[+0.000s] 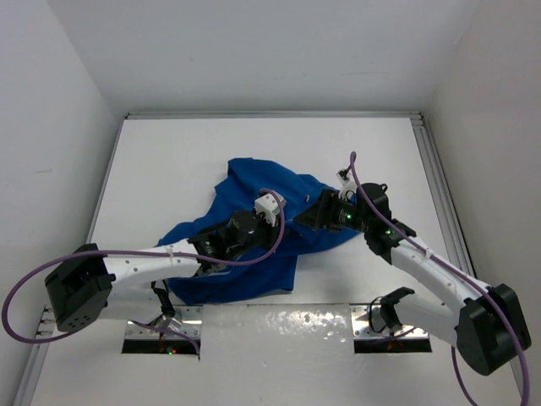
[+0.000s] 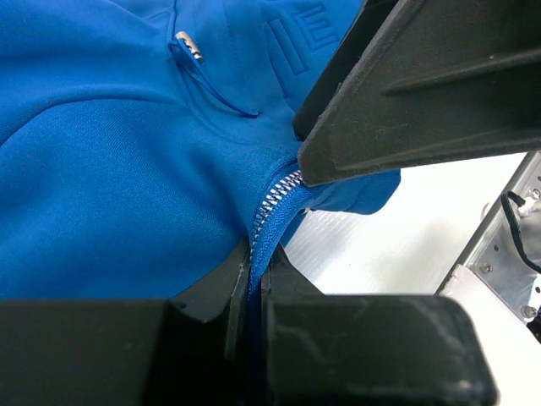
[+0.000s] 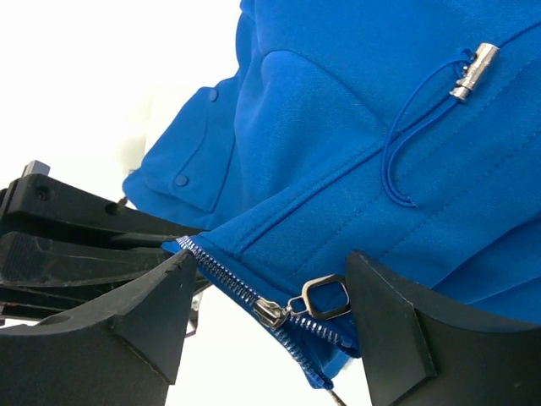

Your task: Zip up the jacket

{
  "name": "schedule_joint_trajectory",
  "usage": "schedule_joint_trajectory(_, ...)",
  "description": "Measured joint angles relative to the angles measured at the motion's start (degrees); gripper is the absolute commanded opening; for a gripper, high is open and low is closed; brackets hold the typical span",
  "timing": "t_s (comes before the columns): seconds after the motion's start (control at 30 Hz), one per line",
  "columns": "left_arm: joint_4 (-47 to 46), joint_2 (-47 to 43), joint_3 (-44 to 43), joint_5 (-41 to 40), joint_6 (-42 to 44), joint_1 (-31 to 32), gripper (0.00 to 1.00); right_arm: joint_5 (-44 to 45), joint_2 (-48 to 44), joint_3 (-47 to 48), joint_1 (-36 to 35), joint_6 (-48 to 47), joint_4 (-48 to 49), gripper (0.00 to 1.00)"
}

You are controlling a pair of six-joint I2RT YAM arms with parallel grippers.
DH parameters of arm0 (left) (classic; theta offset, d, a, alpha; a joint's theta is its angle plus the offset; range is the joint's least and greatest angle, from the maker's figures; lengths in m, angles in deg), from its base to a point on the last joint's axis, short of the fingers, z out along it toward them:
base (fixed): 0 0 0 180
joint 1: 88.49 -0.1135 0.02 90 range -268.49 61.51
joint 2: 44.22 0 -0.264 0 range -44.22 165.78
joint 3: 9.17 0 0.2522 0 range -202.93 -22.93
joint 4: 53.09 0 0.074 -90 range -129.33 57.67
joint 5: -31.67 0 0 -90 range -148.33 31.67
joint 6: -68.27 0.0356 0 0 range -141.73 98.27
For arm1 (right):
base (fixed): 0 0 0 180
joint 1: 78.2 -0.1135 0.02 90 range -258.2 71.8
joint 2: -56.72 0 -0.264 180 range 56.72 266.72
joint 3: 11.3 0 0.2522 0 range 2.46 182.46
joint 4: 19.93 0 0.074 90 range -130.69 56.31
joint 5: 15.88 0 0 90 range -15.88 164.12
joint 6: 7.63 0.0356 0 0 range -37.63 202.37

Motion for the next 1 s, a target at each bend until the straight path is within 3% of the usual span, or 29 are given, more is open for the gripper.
schedule_joint_trajectory(0.77,0.1,-0.5,0.0,-0.1,0.1,0.0,0.0,-1.8,-6.4,-3.4,0.0,5.2,6.1,0.53)
schedule_joint_trajectory(1.0,0.3,-1.2,0.0,-0.1,0.2,0.0,0.0,-0.1,-6.0,-3.8,0.0,3.8,3.4,0.65)
